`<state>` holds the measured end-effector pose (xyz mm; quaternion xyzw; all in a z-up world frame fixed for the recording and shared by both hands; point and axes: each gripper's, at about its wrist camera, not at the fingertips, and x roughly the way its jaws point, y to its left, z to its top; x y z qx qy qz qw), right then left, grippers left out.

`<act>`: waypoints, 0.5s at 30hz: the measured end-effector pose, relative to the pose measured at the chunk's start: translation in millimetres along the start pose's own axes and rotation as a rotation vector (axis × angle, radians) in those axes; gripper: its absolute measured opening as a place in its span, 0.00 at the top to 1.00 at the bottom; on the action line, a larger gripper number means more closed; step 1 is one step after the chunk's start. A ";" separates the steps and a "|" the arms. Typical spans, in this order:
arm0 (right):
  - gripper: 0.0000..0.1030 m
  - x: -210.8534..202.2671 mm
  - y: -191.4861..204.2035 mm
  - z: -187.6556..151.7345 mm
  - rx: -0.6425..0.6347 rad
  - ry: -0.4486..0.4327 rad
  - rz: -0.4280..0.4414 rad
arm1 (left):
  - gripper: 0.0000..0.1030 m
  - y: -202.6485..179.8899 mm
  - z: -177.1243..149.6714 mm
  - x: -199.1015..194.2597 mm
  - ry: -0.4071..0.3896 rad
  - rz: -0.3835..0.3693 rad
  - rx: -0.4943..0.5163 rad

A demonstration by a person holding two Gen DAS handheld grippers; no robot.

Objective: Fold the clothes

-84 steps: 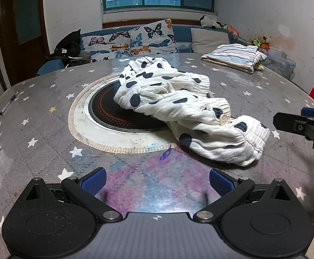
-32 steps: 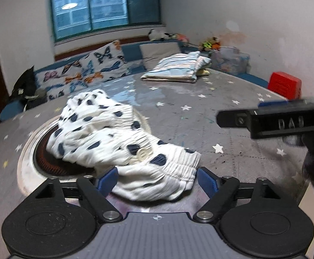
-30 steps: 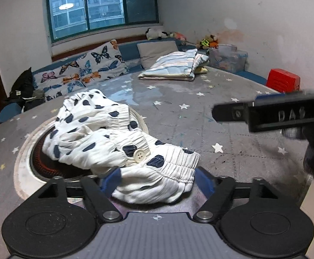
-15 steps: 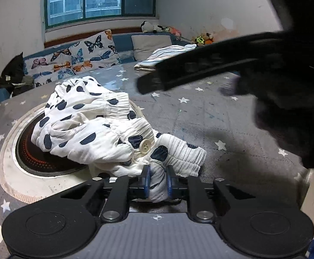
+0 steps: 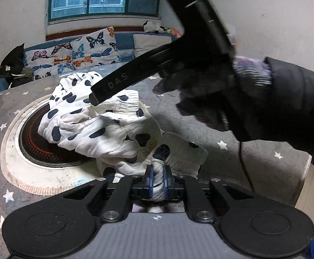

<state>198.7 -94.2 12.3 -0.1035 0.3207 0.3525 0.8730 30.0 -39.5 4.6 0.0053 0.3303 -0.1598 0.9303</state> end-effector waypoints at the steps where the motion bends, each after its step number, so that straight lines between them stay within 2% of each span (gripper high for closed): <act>1: 0.25 4.4 -2.4 0.1 0.006 0.011 0.011 | 0.91 0.8 0.1 -1.1 0.000 0.001 -0.003; 4: 0.40 12.4 -10.1 -3.9 0.041 0.044 0.041 | 0.91 2.7 0.4 -4.4 -0.002 0.007 -0.010; 9: 0.78 -2.7 -17.9 -11.8 0.080 0.022 0.060 | 0.92 6.6 -0.8 -10.6 -0.005 0.016 -0.002; 15: 0.86 -53.0 -13.1 -18.6 0.084 -0.080 -0.017 | 0.93 15.1 -1.4 -24.3 -0.025 0.058 -0.009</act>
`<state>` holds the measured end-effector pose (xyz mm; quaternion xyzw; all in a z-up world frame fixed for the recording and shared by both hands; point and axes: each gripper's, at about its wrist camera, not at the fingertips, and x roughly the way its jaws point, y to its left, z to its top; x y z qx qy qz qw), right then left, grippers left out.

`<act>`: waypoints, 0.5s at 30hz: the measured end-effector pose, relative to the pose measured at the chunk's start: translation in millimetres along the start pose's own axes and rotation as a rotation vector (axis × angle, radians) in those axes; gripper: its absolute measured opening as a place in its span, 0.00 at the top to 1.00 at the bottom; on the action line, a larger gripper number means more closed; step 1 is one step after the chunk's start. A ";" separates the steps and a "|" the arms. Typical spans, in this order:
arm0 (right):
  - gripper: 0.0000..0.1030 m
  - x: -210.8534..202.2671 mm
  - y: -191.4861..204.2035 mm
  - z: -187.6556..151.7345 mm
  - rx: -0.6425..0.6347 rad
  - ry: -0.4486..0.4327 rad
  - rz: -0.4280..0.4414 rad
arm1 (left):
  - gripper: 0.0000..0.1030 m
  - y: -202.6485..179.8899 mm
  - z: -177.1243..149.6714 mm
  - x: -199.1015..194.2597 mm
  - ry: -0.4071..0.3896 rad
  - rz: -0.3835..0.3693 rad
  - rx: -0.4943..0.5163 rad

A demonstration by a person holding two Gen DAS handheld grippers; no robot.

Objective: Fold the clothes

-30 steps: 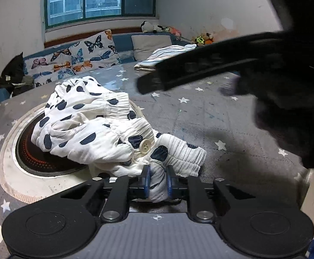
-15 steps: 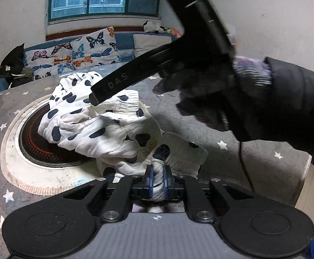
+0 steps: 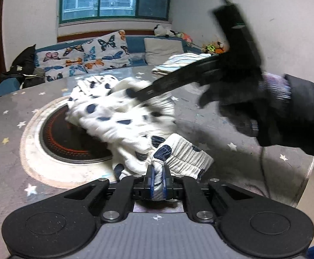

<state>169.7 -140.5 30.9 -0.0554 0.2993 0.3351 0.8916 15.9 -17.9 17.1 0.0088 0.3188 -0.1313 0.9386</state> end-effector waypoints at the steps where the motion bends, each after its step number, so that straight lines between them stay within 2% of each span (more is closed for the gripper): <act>1: 0.86 -10.8 1.1 -0.7 0.008 -0.022 -0.020 | 0.93 2.1 -0.3 -3.1 -0.005 0.008 0.001; 6: 0.86 -72.7 8.4 -15.5 0.058 -0.113 -0.103 | 0.94 11.8 -2.2 -20.1 -0.030 0.020 0.002; 9: 0.86 -108.1 14.0 -38.5 0.115 -0.122 -0.140 | 0.95 12.7 -5.3 -31.1 -0.039 -0.005 0.017; 13: 0.84 -131.6 14.3 -81.6 0.172 -0.018 -0.177 | 0.96 6.8 -12.2 -38.7 -0.027 -0.037 0.067; 15: 0.77 -137.9 13.6 -100.7 0.194 0.038 -0.188 | 0.98 4.0 -16.6 -38.8 -0.012 -0.050 0.083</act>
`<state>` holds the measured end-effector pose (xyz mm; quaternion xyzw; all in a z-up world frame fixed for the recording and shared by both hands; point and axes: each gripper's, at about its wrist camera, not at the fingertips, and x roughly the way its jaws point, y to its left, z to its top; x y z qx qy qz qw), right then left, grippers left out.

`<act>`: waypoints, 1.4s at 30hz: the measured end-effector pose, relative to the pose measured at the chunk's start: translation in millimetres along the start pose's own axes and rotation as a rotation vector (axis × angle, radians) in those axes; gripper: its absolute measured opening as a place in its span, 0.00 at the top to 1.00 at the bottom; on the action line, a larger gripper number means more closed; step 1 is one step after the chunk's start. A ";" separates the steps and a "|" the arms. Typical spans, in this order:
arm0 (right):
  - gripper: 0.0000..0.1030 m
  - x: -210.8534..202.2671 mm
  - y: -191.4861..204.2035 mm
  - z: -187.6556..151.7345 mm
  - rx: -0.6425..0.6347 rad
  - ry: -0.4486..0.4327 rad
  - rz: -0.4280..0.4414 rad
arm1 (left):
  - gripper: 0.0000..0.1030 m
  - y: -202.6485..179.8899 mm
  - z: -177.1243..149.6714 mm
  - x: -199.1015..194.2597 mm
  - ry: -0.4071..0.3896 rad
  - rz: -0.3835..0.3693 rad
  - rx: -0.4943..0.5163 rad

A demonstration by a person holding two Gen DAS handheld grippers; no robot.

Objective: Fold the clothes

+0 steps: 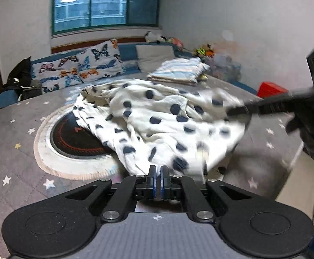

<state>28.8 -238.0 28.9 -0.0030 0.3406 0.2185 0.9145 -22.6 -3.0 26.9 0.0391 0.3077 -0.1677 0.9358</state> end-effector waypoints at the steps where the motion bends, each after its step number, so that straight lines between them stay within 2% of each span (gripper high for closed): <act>1: 0.76 -2.1 -2.2 -7.3 0.005 0.021 -0.005 | 0.98 -0.6 -1.6 -1.0 0.005 -0.004 0.006; 4: 0.73 -10.1 -6.1 -14.6 -0.007 0.032 -0.018 | 0.97 1.1 -5.8 -5.0 0.015 -0.010 0.004; 6: 0.56 -12.4 -6.2 -7.3 -0.024 0.002 -0.032 | 0.97 4.3 -3.9 -7.9 0.017 -0.008 -0.022; 10: 0.56 -2.7 -7.5 9.8 -0.051 -0.039 -0.030 | 0.94 13.8 2.5 -4.2 0.013 0.021 -0.106; 12: 0.55 11.9 -9.7 16.9 -0.063 -0.035 -0.021 | 0.84 19.0 3.4 1.8 0.022 0.028 -0.161; 13: 0.55 20.2 -9.5 19.2 -0.070 -0.027 -0.016 | 0.70 21.2 4.5 6.1 0.031 0.033 -0.190; 14: 0.53 28.9 -9.4 21.3 -0.075 -0.017 -0.011 | 0.61 22.4 5.4 9.6 0.035 0.035 -0.210; 15: 0.53 37.4 -9.7 22.3 -0.079 -0.005 -0.008 | 0.61 23.3 6.3 12.9 0.037 0.036 -0.228; 19: 0.57 64.9 -12.6 18.6 -0.068 0.058 0.006 | 0.62 26.3 8.0 29.0 0.055 0.031 -0.265; 20: 0.67 70.1 -13.1 17.1 -0.060 0.074 0.008 | 0.64 27.7 8.0 33.8 0.067 0.027 -0.277; 21: 0.82 72.6 -13.2 15.5 -0.051 0.084 0.005 | 0.70 29.2 7.3 39.1 0.080 0.023 -0.292; 22: 0.83 73.3 -13.6 14.3 -0.043 0.089 0.006 | 0.88 30.7 6.4 43.3 0.091 0.015 -0.304; 23: 0.86 72.8 -13.9 12.6 -0.036 0.090 0.009 | 0.92 32.3 5.9 44.5 0.095 0.007 -0.311; 26: 0.90 57.5 -14.2 8.3 -0.020 0.075 0.024 | 0.95 35.2 7.8 38.6 0.082 -0.001 -0.304; 30: 0.92 28.6 -11.8 0.4 0.017 0.069 0.060 | 0.96 44.1 14.1 12.3 0.036 -0.002 -0.263; 35: 0.92 -1.3 7.1 -16.5 0.001 0.131 0.138 | 0.96 49.8 6.2 -15.5 0.059 -0.031 -0.221; 38: 0.79 -9.1 15.3 -18.4 -0.035 0.151 0.149 | 0.95 48.4 -4.9 -20.7 0.094 -0.050 -0.193; 42: 0.75 -10.9 24.4 3.1 -0.103 0.121 0.145 | 0.90 52.6 -8.5 -26.1 0.100 -0.047 -0.193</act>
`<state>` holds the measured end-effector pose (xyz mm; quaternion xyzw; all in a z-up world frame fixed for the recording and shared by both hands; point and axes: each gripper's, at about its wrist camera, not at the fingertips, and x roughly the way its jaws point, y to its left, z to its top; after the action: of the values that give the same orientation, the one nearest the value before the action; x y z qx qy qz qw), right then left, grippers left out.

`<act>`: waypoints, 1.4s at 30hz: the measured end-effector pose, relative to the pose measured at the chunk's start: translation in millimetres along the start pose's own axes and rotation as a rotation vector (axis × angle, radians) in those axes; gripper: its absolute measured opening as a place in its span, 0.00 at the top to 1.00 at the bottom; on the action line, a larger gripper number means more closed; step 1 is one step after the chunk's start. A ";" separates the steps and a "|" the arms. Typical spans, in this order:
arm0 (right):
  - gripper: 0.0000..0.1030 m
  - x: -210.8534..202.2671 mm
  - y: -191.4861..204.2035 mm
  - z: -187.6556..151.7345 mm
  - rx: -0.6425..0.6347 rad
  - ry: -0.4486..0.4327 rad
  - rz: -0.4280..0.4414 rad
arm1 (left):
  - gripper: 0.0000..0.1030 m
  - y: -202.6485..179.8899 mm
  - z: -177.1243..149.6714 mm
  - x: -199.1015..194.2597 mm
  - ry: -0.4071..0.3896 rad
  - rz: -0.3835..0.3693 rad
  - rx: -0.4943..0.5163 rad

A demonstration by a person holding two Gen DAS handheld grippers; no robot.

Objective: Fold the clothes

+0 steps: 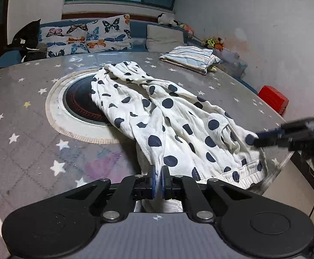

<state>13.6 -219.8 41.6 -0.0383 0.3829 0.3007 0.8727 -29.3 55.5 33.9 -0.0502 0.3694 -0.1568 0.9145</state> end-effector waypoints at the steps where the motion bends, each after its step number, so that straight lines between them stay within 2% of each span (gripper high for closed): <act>1: 0.75 0.0 1.7 6.7 -0.017 -0.006 0.000 | 0.87 0.9 1.7 -2.6 -0.009 0.004 -0.004; 3: 0.69 1.5 5.7 21.3 -0.054 -0.018 -0.001 | 0.76 2.3 5.4 -8.0 -0.029 0.014 -0.010; 4: 0.69 5.3 9.0 30.8 -0.079 -0.024 -0.005 | 0.64 3.3 8.2 -9.8 -0.040 0.024 -0.011; 5: 0.69 9.7 11.4 40.0 -0.102 -0.030 -0.007 | 0.58 4.3 11.1 -11.4 -0.051 0.035 -0.012; 12: 0.69 61.1 19.1 101.0 -0.191 -0.040 -0.003 | 0.60 22.0 39.6 2.6 -0.100 0.102 -0.057; 15: 0.69 87.4 22.0 129.4 -0.234 -0.038 -0.005 | 0.68 32.7 52.6 22.1 -0.097 0.094 -0.094; 18: 0.69 117.9 23.7 159.2 -0.250 -0.032 -0.002 | 0.74 41.7 60.9 44.6 -0.077 0.079 -0.107; 24: 0.69 182.3 31.4 201.6 -0.291 -0.001 0.004 | 0.76 51.3 64.1 79.2 0.002 0.045 -0.122; 28: 0.69 230.3 34.7 216.2 -0.304 0.041 -0.005 | 0.76 52.5 59.3 88.4 0.020 0.029 -0.124; 33: 0.69 280.8 29.5 224.4 -0.262 0.084 -0.018 | 0.76 57.7 59.4 93.1 0.038 0.015 -0.138; 41: 0.71 317.9 32.2 217.7 -0.295 0.109 -0.108 | 0.75 62.7 59.5 98.1 0.051 0.003 -0.152; 42: 0.76 319.3 31.9 216.4 -0.308 0.104 -0.119 | 0.75 63.0 59.5 98.6 0.052 0.002 -0.153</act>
<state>303.5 28.8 -21.6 -0.2098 0.3739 0.3012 0.8517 94.5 81.7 -1.4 -0.1154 0.4042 -0.1284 0.8982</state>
